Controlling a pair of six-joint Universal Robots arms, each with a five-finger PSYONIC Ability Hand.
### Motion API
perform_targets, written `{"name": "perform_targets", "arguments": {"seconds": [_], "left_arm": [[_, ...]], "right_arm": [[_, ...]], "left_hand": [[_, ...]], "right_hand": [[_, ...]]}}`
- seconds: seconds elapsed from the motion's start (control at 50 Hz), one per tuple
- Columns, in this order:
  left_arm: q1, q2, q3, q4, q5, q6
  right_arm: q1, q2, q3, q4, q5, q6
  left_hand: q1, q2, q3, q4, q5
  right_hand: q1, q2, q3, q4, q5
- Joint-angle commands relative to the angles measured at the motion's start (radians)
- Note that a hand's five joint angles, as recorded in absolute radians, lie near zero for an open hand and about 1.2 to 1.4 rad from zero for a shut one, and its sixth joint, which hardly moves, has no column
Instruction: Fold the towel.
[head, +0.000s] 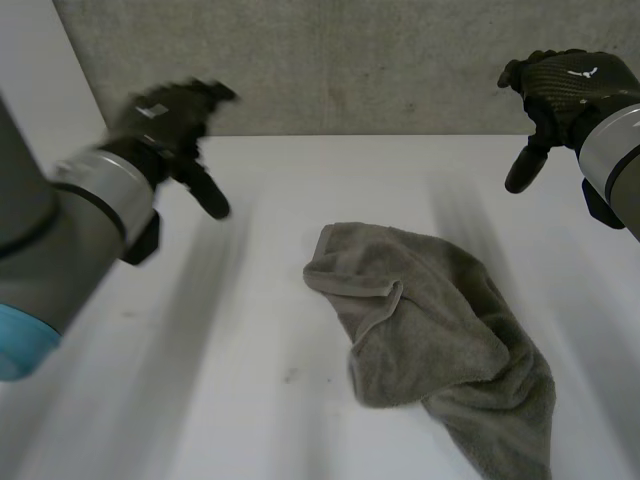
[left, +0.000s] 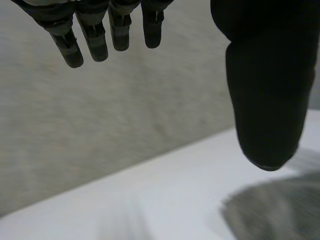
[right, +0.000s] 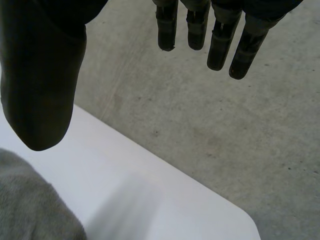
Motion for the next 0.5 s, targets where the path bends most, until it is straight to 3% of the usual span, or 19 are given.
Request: {"name": "perform_targets", "arguments": {"seconds": [0.02,0.06,0.18,0.4,0.5], "left_arm": [[-0.103,-0.098,-0.045,0.002,0.153,0.09],[-0.152,-0.144,-0.083,0.043,0.219,0.187],[-0.221,-0.237,-0.159,0.222,0.264,0.37],[-0.235,-0.387,-0.154,0.384,0.294,0.591],[-0.235,-0.457,-0.116,0.428,0.386,0.676]], "right_arm": [[-0.012,-0.005,0.013,0.051,-0.017,-0.079],[-0.029,-0.006,0.029,0.058,-0.02,-0.09],[-0.092,-0.006,0.131,0.042,-0.032,-0.094],[-0.219,-0.008,0.395,-0.051,-0.198,-0.119],[-0.253,-0.008,0.495,-0.088,-0.26,-0.127]], "left_hand": [[0.011,0.02,0.02,0.02,-0.012],[0.011,0.02,0.02,0.02,-0.012],[0.014,0.023,0.023,0.023,-0.009],[0.038,0.047,0.046,0.046,0.015],[0.096,0.105,0.105,0.104,0.073]], "right_hand": [[-0.047,-0.053,-0.066,-0.079,-0.053],[-0.047,-0.053,-0.066,-0.079,-0.053],[-0.047,-0.053,-0.066,-0.079,-0.053],[-0.047,-0.053,-0.066,-0.079,-0.053],[-0.047,-0.053,-0.066,-0.079,-0.053]]}}
